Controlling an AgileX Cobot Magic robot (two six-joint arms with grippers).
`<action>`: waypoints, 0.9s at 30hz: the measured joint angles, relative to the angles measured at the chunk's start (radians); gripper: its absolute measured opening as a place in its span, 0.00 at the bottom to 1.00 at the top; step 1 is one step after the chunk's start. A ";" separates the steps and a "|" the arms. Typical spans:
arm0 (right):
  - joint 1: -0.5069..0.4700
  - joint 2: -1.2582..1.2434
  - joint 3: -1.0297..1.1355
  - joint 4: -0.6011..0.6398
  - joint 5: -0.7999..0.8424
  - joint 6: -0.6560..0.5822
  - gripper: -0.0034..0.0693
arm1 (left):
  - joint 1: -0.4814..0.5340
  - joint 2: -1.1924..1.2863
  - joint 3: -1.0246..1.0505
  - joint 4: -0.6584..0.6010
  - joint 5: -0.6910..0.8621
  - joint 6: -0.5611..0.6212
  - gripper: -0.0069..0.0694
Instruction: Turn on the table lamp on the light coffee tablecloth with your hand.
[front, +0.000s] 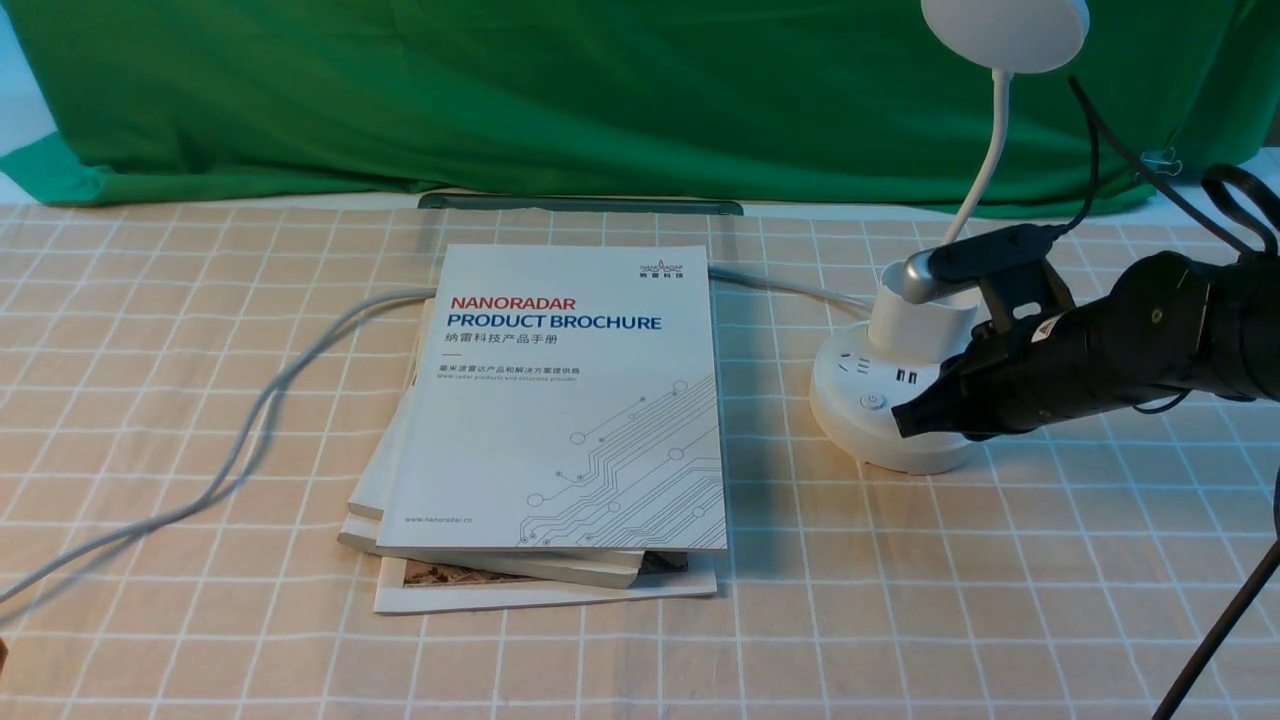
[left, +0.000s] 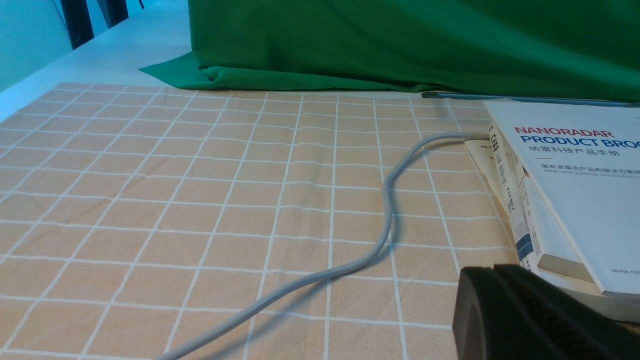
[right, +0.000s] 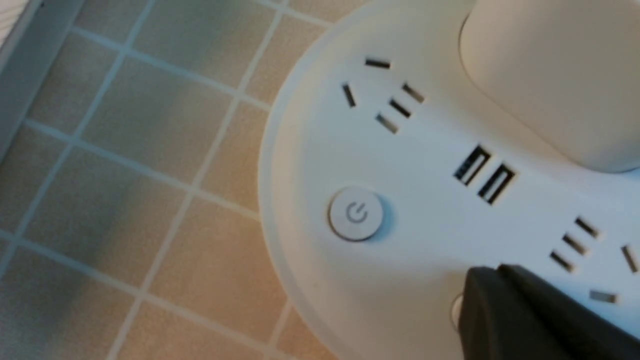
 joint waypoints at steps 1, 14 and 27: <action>0.000 -0.004 0.000 0.000 0.000 0.012 0.09 | 0.000 0.000 0.000 0.000 0.000 0.000 0.12; 0.000 -0.504 0.204 -0.007 0.016 0.045 0.10 | 0.000 0.000 0.000 0.000 0.000 0.000 0.12; 0.000 -1.221 0.481 -0.006 0.012 0.124 0.10 | 0.000 0.000 0.000 0.000 0.000 0.000 0.12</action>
